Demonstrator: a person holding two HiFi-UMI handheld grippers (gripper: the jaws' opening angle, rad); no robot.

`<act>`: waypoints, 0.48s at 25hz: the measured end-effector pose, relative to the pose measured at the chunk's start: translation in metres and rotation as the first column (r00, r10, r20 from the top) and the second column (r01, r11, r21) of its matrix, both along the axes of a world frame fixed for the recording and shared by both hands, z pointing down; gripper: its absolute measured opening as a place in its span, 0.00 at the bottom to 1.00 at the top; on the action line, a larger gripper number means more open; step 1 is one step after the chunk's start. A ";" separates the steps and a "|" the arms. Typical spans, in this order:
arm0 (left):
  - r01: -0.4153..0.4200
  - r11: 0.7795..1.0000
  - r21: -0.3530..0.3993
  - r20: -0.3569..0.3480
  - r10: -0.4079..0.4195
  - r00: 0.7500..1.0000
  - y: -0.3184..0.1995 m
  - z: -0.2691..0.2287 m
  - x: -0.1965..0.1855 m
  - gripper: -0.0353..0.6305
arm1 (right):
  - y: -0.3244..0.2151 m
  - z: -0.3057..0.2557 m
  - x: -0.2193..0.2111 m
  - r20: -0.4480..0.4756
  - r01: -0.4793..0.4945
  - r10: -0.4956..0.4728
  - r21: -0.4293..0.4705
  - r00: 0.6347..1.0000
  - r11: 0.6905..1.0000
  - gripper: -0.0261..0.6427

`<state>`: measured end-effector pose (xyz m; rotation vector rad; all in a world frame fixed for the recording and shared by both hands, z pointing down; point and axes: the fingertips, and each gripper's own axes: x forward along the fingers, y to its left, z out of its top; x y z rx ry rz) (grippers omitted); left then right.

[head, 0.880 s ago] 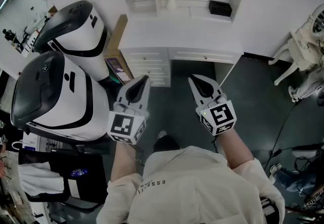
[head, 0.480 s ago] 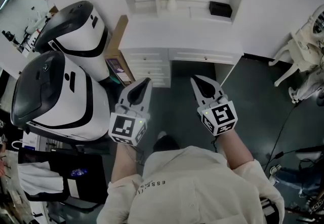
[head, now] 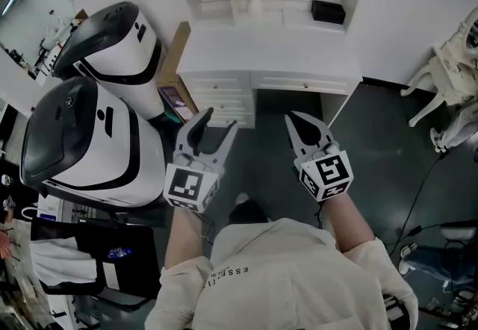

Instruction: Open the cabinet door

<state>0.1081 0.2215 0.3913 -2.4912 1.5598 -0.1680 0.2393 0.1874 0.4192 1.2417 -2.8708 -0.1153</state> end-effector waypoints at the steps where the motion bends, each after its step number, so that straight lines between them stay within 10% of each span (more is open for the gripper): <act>1: 0.002 1.000 0.003 0.004 -0.002 1.000 -0.004 -0.003 0.000 0.36 | -0.003 -0.001 0.001 0.000 -0.001 0.001 0.001 1.000 1.000 0.06; 12: -0.017 1.000 -0.001 0.017 0.017 1.000 -0.083 -0.006 -0.028 0.36 | -0.079 0.000 -0.025 -0.039 -0.017 0.017 0.002 0.999 1.000 0.06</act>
